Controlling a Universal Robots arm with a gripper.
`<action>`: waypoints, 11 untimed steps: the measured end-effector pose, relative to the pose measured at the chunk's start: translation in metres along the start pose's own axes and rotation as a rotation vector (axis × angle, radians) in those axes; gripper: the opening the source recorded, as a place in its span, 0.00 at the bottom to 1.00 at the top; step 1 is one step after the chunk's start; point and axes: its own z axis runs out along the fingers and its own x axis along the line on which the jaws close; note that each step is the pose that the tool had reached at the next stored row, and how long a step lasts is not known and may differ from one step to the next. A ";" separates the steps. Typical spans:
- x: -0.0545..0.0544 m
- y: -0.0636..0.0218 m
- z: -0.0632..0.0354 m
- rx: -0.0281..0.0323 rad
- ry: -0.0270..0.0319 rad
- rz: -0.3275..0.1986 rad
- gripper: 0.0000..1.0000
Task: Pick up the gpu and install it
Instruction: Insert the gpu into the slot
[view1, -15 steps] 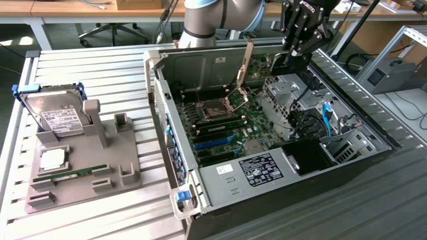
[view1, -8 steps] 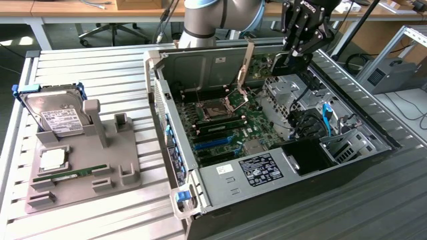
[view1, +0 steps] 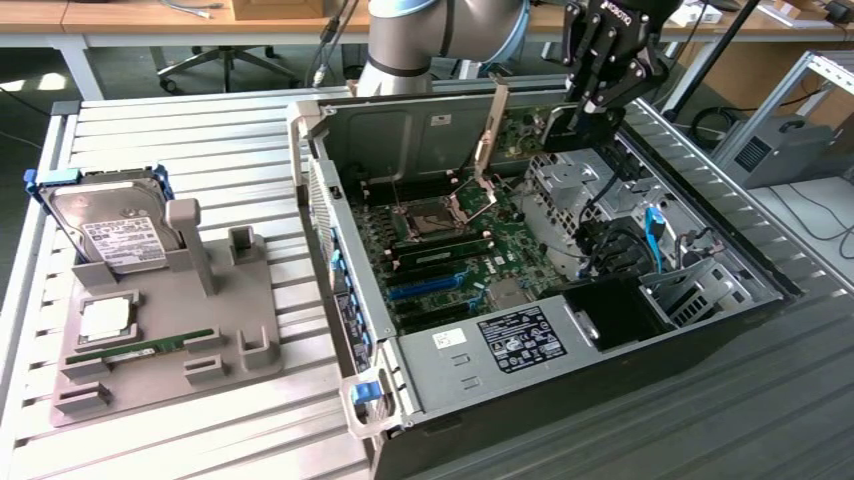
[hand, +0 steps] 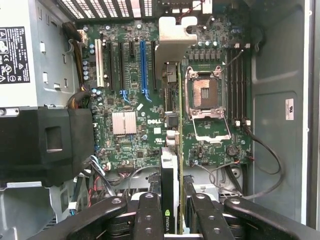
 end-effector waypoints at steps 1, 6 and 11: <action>0.000 -0.0001 0.0000 -0.0011 0.0010 0.000 0.27; 0.000 -0.0008 0.0000 -0.0116 0.0081 0.000 0.27; 0.000 -0.0012 0.0000 -0.0148 0.0102 0.000 0.27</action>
